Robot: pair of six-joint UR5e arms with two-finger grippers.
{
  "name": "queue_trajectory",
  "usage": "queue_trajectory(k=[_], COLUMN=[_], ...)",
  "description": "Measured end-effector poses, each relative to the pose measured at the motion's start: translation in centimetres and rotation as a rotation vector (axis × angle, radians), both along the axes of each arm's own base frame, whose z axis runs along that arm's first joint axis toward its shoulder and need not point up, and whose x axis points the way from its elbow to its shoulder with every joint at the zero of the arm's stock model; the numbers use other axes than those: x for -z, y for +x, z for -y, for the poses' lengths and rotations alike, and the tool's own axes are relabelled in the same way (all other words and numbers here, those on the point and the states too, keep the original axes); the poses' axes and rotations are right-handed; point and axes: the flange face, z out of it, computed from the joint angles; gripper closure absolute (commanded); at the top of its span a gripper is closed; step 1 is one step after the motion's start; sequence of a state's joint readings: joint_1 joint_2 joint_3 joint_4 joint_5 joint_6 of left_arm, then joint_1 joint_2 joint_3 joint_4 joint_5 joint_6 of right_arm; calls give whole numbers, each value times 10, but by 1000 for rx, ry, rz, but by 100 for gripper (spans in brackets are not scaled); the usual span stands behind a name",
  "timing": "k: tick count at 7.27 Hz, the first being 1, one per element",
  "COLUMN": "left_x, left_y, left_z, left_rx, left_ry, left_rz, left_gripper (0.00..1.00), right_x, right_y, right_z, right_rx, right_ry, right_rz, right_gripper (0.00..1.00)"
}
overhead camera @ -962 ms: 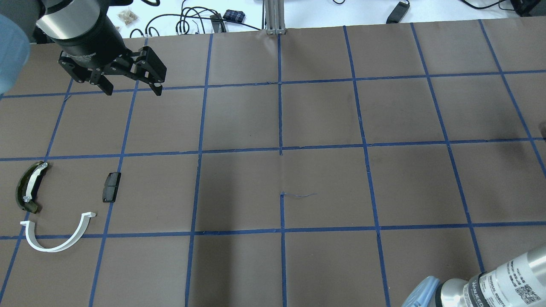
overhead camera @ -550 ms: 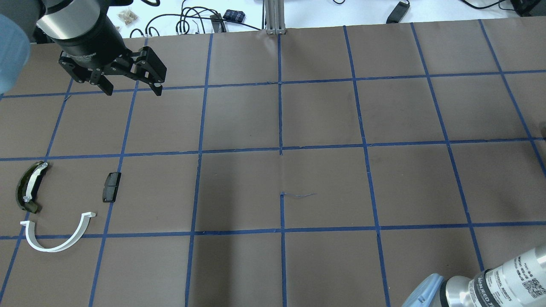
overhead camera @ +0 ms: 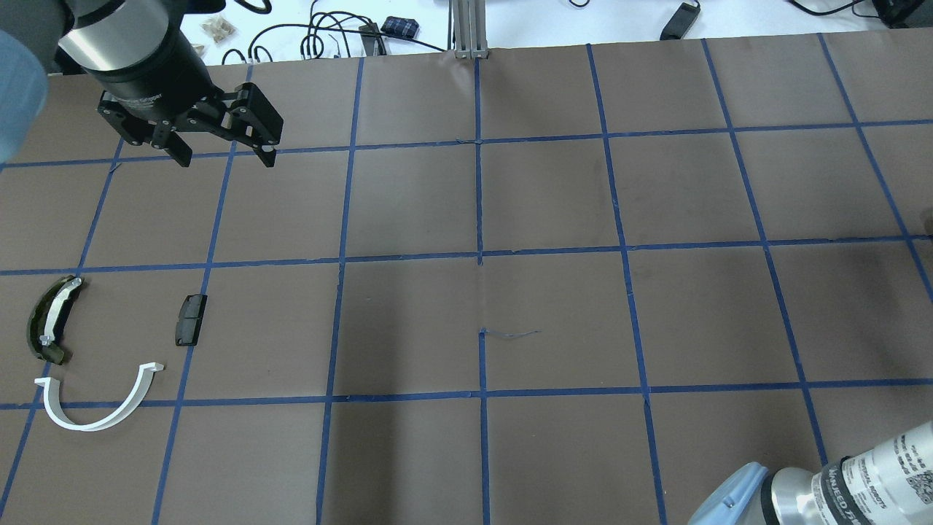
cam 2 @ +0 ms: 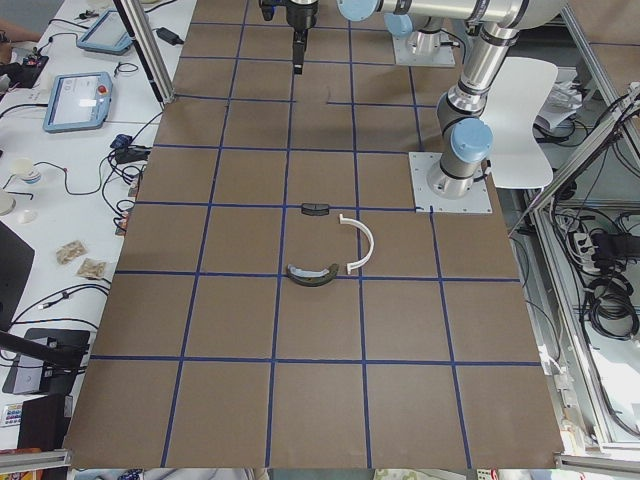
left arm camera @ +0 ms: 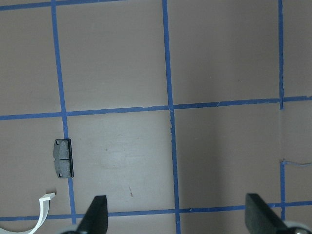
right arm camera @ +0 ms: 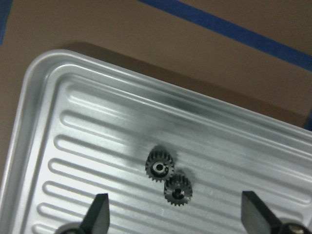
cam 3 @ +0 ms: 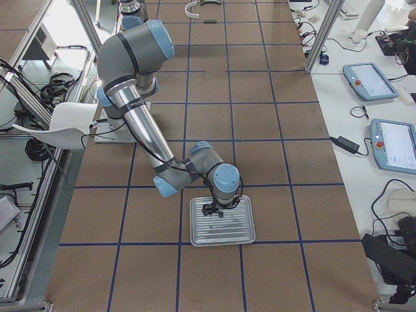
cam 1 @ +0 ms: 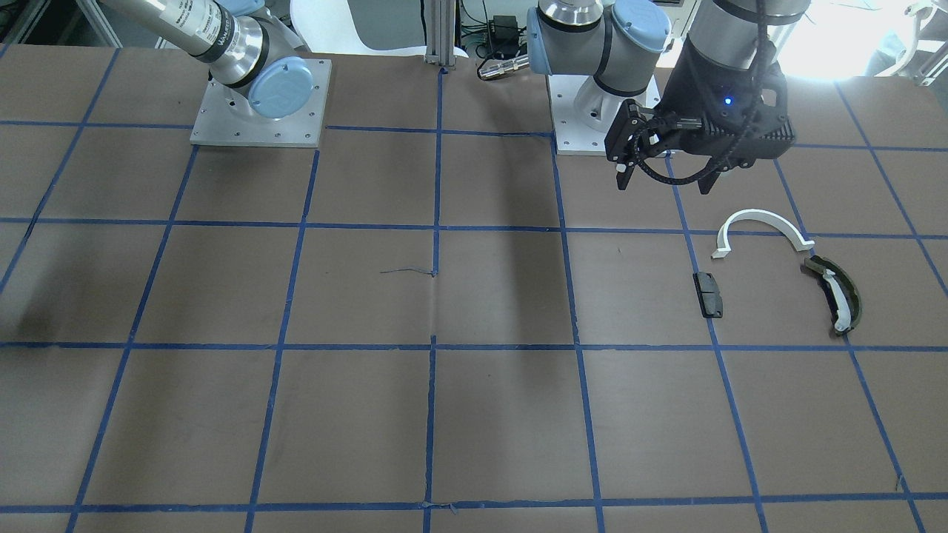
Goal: Place bearing gear from tray to pile
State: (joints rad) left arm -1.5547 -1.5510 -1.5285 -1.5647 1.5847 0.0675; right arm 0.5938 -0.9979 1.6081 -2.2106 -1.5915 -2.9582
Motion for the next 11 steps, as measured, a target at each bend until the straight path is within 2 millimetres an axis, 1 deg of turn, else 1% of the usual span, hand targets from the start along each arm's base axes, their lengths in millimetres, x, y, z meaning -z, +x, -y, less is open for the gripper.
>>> queue_trajectory(k=[1,3,4,5,6,7,8,10,11], left_x=[0,0,0,0,-1,0,0,0,0], left_y=[0,0,0,0,0,0,0,0,-1], left_z=[0,1,1,1,1,1,1,1,1], left_rx=[0,-1,-1,-1,-1,0,1,1,1], left_ry=[-2,-3,-3,-3,-3,-3,-3,-2,-2], left_rz=[0,-1,-1,-2,-1,-1,-1,-2,-2], left_gripper=[0,0,0,0,0,0,0,0,0], right_x=[4,10,13,20,25,28,28,20,7], right_y=[-1,-3,-5,-7,-8,-8,-9,-10,-10], right_z=[-4,-5,-4,-2,-1,0,0,0,2], right_rx=[-51,-133,-146,-152,-152,-150,-147,-141,-142], right_ry=[1,1,-11,-25,-33,-36,-36,-36,-46], right_rz=[5,5,-2,-3,-5,-4,-7,-22,-37], right_gripper=[27,39,43,45,70,92,100,100,100])
